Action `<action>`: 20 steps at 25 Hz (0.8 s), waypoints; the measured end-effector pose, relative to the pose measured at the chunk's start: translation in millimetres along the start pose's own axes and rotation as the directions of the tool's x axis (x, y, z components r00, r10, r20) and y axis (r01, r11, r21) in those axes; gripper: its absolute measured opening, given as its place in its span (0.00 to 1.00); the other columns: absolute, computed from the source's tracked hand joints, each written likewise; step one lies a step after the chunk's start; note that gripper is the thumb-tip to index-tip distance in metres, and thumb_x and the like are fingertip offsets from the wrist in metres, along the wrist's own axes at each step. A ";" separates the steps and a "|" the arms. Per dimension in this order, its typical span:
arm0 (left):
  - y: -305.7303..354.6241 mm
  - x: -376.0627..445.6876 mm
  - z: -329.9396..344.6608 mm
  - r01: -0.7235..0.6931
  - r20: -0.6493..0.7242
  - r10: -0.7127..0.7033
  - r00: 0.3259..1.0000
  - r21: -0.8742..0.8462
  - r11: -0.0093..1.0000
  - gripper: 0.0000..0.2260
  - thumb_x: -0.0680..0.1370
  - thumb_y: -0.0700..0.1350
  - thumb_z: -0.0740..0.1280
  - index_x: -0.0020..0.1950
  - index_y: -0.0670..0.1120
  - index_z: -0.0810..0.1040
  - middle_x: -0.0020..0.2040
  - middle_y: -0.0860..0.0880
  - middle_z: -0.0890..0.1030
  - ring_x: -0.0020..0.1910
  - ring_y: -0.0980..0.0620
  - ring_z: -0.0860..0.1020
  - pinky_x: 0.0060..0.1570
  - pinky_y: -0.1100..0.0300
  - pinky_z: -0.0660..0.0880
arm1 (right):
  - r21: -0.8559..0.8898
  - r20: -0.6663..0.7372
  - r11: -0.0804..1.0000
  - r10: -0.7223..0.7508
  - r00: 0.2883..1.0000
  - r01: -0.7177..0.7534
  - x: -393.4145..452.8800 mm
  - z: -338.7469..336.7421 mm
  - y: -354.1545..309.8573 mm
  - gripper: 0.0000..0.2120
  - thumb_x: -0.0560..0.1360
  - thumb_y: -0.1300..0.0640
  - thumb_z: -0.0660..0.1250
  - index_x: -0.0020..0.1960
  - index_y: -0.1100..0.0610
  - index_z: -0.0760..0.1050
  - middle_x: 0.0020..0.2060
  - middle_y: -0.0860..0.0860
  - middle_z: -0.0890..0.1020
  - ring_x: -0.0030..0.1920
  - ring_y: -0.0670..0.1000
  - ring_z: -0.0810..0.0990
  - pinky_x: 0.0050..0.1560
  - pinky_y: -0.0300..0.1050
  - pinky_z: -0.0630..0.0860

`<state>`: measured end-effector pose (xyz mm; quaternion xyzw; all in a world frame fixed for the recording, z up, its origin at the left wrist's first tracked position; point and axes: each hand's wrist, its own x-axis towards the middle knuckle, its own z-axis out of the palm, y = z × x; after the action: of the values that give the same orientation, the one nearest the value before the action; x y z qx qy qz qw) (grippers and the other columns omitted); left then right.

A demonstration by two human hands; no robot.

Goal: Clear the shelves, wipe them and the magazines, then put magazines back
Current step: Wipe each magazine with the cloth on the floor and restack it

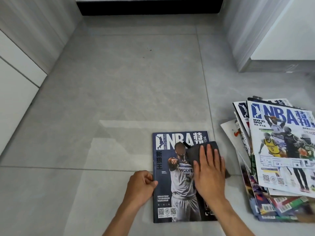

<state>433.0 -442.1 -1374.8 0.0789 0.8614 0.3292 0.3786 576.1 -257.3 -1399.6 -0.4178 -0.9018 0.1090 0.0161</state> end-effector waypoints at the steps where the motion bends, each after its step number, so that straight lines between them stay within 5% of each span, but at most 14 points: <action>1: -1.5 1.7 -0.5 -0.002 0.000 0.002 1.000 0.008 1.000 0.08 0.72 0.41 0.74 0.34 0.46 0.78 0.29 0.51 0.80 0.31 0.50 0.82 0.40 0.48 0.82 | 0.004 -0.009 1.000 0.019 1.000 -0.019 1.3 2.5 -19.6 0.28 0.83 0.43 0.44 0.79 0.55 0.55 0.78 0.56 0.59 0.79 0.60 0.53 0.78 0.62 0.53; 3: -3.9 5.7 -0.3 0.006 0.016 -0.006 1.000 -0.001 1.000 0.08 0.71 0.41 0.74 0.35 0.46 0.79 0.29 0.50 0.81 0.31 0.48 0.82 0.40 0.46 0.82 | 0.008 -0.004 0.973 -0.229 0.973 0.229 -11.3 15.6 -60.3 0.27 0.83 0.45 0.47 0.79 0.55 0.56 0.78 0.55 0.60 0.79 0.60 0.55 0.78 0.60 0.54; 6: -2.0 8.2 0.5 0.012 0.032 -0.011 0.999 -0.033 0.999 0.07 0.71 0.40 0.74 0.35 0.46 0.79 0.30 0.48 0.82 0.32 0.46 0.83 0.40 0.43 0.82 | 0.002 0.083 0.799 -0.600 0.796 0.602 12.4 8.7 -50.0 0.27 0.83 0.45 0.51 0.80 0.51 0.58 0.78 0.50 0.60 0.78 0.55 0.59 0.77 0.55 0.53; 7: -1.4 7.9 0.3 0.017 0.029 -0.016 0.999 -0.035 0.999 0.07 0.71 0.41 0.75 0.35 0.46 0.79 0.30 0.48 0.81 0.33 0.45 0.83 0.40 0.43 0.82 | -0.007 0.064 0.816 -0.576 0.815 0.577 29.6 6.0 -36.4 0.27 0.82 0.45 0.51 0.80 0.50 0.57 0.78 0.49 0.60 0.78 0.55 0.60 0.77 0.55 0.53; 9: -2.4 6.0 0.0 0.013 0.029 -0.012 1.000 -0.037 0.999 0.07 0.71 0.42 0.75 0.35 0.48 0.79 0.30 0.49 0.81 0.34 0.46 0.83 0.40 0.44 0.82 | 0.030 0.014 0.958 -0.287 0.958 0.287 58.8 -0.5 -10.0 0.27 0.82 0.44 0.48 0.80 0.51 0.56 0.78 0.51 0.60 0.79 0.57 0.58 0.78 0.58 0.55; 11: -4.1 5.9 -0.9 0.001 0.033 0.000 0.999 -0.034 0.999 0.06 0.70 0.44 0.74 0.35 0.50 0.79 0.30 0.49 0.81 0.34 0.45 0.83 0.41 0.43 0.82 | 0.042 -0.051 0.996 -0.071 0.996 0.073 65.2 -1.9 -15.6 0.28 0.81 0.45 0.48 0.79 0.53 0.60 0.78 0.53 0.62 0.78 0.59 0.59 0.77 0.61 0.56; 13: -3.3 6.3 -1.4 0.000 0.026 0.001 1.000 -0.029 1.000 0.06 0.70 0.42 0.74 0.35 0.48 0.79 0.29 0.49 0.81 0.32 0.45 0.82 0.40 0.44 0.82 | 0.038 -0.057 0.982 -0.184 0.981 0.186 55.2 8.8 -58.3 0.27 0.81 0.46 0.51 0.78 0.53 0.62 0.77 0.54 0.64 0.78 0.59 0.61 0.76 0.61 0.59; 17: 3.2 6.2 -2.1 0.066 0.053 -0.061 0.997 -0.100 0.993 0.06 0.72 0.37 0.74 0.38 0.43 0.79 0.28 0.49 0.80 0.27 0.49 0.79 0.38 0.47 0.81 | 0.160 0.044 0.789 -0.607 0.794 0.594 44.1 19.6 -97.9 0.24 0.80 0.48 0.55 0.75 0.50 0.69 0.75 0.50 0.69 0.76 0.56 0.64 0.75 0.58 0.61; 20: 3.2 6.7 -5.0 0.081 0.058 -0.076 0.995 -0.098 0.992 0.06 0.72 0.38 0.75 0.38 0.43 0.79 0.28 0.49 0.79 0.26 0.50 0.79 0.39 0.47 0.81 | 0.158 0.030 0.863 -0.490 0.871 0.480 62.9 8.0 -45.6 0.26 0.79 0.47 0.53 0.76 0.50 0.67 0.76 0.50 0.67 0.77 0.56 0.62 0.75 0.62 0.62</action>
<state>424.4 -439.5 -1374.3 0.0349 0.8358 0.3545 0.4177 500.0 -239.8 -1401.7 -0.1712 -0.9675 0.1813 0.0421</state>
